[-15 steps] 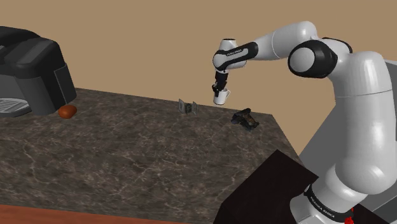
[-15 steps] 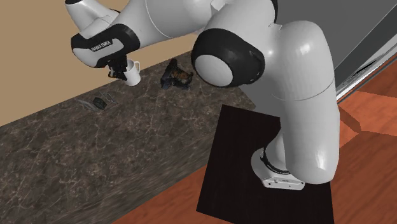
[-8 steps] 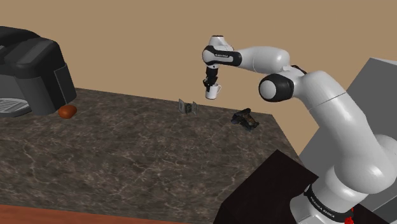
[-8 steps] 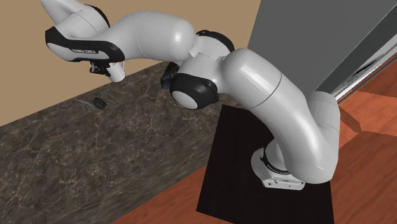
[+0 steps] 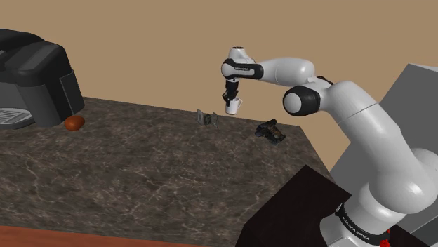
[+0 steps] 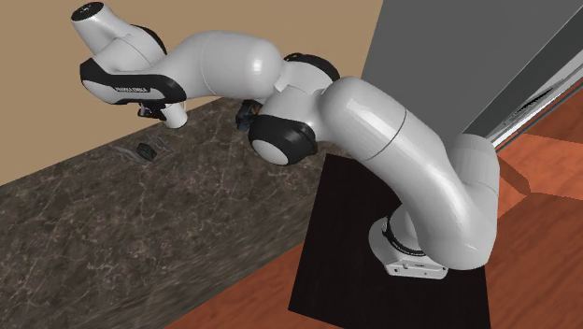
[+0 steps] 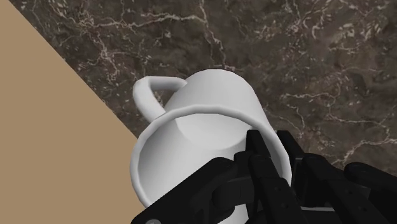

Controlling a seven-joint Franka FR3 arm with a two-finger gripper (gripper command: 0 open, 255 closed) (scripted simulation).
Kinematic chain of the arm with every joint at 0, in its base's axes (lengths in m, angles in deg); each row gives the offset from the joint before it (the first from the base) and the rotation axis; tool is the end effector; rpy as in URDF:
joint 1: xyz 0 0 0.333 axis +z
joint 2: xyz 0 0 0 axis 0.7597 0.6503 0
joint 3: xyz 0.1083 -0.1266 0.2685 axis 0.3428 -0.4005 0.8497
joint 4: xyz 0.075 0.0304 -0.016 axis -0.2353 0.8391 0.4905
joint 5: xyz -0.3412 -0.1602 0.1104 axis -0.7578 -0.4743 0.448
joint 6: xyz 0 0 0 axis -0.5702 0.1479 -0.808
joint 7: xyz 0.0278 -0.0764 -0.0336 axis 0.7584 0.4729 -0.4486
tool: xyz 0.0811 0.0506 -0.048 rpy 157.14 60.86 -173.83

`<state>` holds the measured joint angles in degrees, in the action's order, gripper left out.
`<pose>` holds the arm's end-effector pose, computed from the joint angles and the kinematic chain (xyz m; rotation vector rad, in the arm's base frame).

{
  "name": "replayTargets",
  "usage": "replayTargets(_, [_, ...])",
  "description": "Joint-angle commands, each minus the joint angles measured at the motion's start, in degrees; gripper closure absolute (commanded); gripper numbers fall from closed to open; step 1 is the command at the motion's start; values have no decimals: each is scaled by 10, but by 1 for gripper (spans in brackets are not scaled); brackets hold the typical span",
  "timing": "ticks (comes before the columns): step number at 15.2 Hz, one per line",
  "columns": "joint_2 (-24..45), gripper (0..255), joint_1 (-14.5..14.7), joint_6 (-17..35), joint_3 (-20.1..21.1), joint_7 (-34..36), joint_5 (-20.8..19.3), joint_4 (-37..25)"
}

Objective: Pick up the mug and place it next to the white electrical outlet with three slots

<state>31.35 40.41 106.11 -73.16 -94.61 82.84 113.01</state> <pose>0.7876 -0.1578 0.2843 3.0702 0.1716 0.0292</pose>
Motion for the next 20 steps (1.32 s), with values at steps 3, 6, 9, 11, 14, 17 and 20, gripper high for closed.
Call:
replayTargets(3, [4,255,1,29,0,1,0,24])
replayTargets(6, [14,255,1,44,0,1,0,30])
replayTargets(9, [25,255,1,58,1,2,0,33])
replayTargets(11, [33,255,1,66,1,2,1,32])
replayTargets(14, [49,255,0,77,1,3,1,28])
replayTargets(17, [66,255,0,86,1,4,1,20])
replayTargets(20, [85,255,-1,93,2,4,1,8])
